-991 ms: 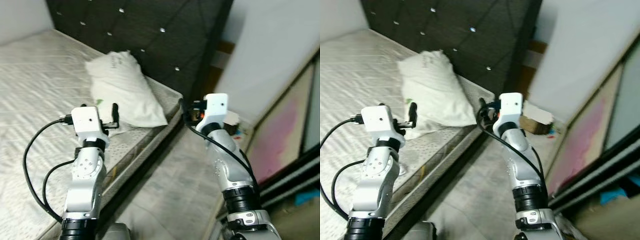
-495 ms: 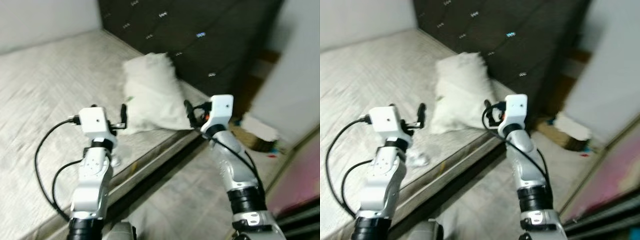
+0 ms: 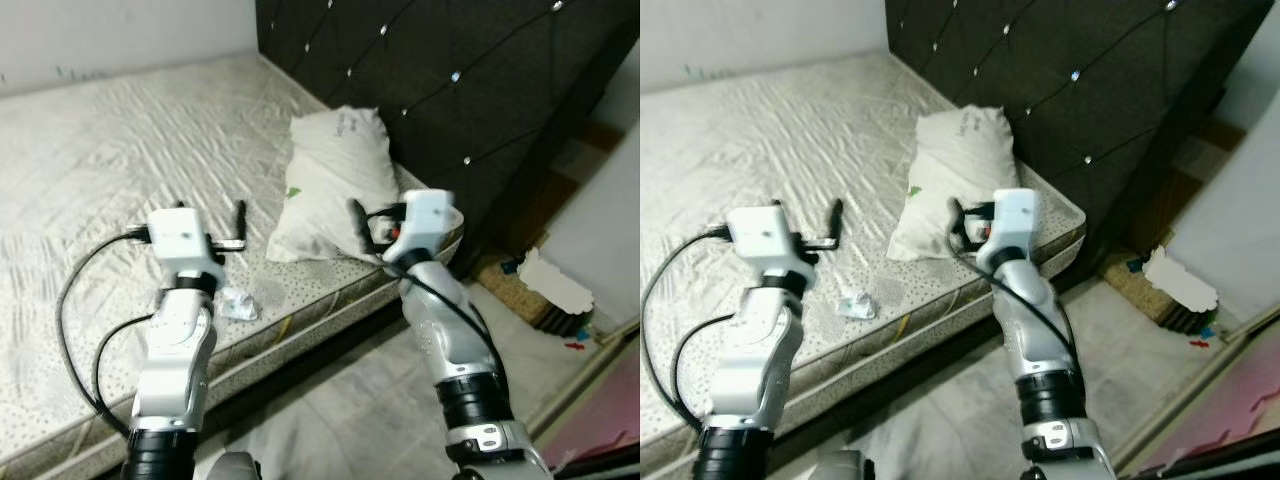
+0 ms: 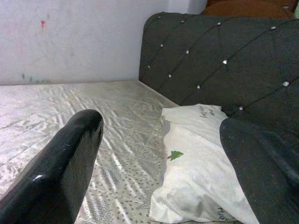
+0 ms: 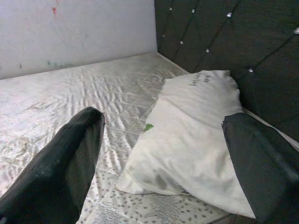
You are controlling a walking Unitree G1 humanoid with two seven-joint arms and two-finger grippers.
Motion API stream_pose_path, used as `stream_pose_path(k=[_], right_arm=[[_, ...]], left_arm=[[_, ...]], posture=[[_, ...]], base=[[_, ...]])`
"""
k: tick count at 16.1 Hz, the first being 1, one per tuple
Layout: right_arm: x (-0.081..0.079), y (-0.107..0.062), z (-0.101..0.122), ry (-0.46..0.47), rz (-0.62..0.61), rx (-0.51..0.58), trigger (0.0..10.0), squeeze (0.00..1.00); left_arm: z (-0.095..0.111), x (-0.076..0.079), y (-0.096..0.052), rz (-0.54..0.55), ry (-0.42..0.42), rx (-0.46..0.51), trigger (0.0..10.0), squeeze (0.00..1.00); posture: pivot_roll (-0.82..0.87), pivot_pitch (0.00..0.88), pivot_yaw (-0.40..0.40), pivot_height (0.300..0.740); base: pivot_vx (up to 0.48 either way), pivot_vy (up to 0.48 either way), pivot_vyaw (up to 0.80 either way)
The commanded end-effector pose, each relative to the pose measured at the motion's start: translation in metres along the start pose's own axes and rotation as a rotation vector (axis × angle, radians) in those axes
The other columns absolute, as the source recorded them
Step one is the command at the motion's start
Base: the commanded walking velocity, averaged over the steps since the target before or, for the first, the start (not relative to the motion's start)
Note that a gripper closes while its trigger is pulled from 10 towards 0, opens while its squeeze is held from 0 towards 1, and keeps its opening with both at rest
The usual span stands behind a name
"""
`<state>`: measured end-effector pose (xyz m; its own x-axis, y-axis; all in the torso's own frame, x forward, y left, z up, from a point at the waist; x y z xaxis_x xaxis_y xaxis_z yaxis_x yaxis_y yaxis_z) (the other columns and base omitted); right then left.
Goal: Clean up the room
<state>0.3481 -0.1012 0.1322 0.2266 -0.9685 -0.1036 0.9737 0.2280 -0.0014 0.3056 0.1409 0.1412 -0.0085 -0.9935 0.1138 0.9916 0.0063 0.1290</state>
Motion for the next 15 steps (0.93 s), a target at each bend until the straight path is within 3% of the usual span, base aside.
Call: stream_pose_path(k=[1,15], right_arm=[[0.0106,-0.0014,0.0015,-0.005,-0.028,0.006,10.0,0.0],[0.0035,0.0023,0.0018,-0.015,-0.001,0.009,10.0,0.0]], left_arm=[[-0.0004,0.0082,0.0001,-0.035,-0.018,-0.001,10.0,0.0],[0.0019,0.01,0.0028,-0.055,-0.024,0.012,10.0,0.0]], posture=[[0.13,0.0,-0.073,0.74],[0.14,0.0,-0.078,0.74]], base=[[0.0,0.0,0.0],[0.26,0.0,0.0]])
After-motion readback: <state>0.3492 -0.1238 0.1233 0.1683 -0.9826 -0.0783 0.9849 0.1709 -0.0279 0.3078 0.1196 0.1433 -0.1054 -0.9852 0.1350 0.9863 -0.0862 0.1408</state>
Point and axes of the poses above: a point about 5 cm out from each wrist's last joint towards the gripper, its own y axis pointing out of the wrist towards the gripper, its own z axis along the axis of the wrist's last joint, x = y × z, the point moved 2 cm from there along y, pointing out of the wrist towards the gripper, and after that the axes turned 1 degree about -y, right-handed, at the moved point
